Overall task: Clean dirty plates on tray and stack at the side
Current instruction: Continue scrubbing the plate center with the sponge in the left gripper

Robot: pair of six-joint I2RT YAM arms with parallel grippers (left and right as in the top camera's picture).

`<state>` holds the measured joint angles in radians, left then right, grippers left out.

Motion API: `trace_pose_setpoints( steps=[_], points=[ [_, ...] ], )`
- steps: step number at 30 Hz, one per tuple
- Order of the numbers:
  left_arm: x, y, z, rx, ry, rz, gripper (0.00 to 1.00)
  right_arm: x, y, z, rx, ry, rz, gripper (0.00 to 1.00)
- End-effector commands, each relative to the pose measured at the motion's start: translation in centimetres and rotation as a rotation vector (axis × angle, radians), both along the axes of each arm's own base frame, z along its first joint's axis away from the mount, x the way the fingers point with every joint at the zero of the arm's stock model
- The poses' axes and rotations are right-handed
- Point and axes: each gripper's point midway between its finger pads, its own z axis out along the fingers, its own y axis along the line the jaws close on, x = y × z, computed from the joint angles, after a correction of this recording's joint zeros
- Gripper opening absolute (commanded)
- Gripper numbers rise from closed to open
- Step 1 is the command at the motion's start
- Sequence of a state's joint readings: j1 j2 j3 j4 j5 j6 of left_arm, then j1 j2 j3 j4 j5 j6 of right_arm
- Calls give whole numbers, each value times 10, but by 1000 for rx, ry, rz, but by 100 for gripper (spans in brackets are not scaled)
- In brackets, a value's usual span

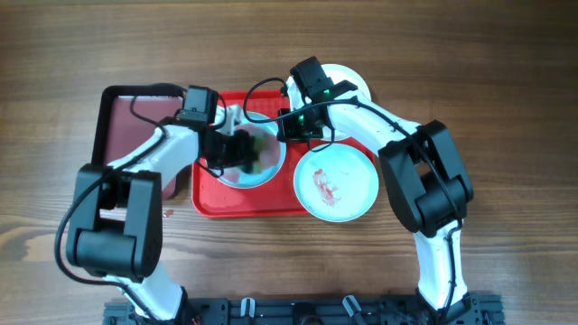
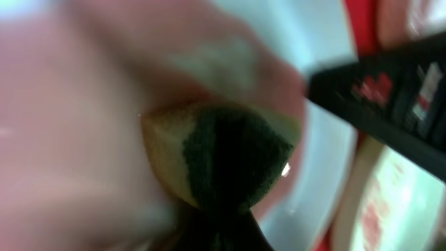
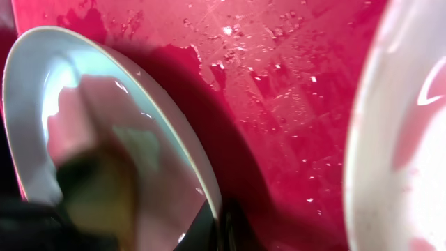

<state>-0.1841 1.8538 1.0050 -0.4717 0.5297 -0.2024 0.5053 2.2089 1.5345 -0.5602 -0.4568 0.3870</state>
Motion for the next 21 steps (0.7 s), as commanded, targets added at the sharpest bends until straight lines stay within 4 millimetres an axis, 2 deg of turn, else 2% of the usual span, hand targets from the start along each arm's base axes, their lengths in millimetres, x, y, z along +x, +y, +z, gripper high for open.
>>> trace_pose_setpoints(
  steps=[1,2,6,7,9,14,17,21],
  points=[
    [-37,-45,-6,-137,77,-146,4,-17,19,-6,68,60,46,4],
    [-34,-48,-7,-122,68,-129,4,-17,19,-6,68,61,46,4],
    [-4,-34,-15,-27,23,39,4,-17,19,-6,67,62,46,4],
    [10,-26,-15,-8,-12,91,4,-17,19,-6,67,61,47,4],
    [33,-2,-19,73,-67,210,4,-17,19,-6,67,62,46,4],
    [69,62,-21,332,-209,421,4,-17,19,-6,66,61,46,4],
    [76,91,-19,482,-267,492,4,-17,19,-6,65,61,47,4],
    [54,101,-29,545,-177,493,4,-17,16,-8,50,61,40,4]
  ],
)
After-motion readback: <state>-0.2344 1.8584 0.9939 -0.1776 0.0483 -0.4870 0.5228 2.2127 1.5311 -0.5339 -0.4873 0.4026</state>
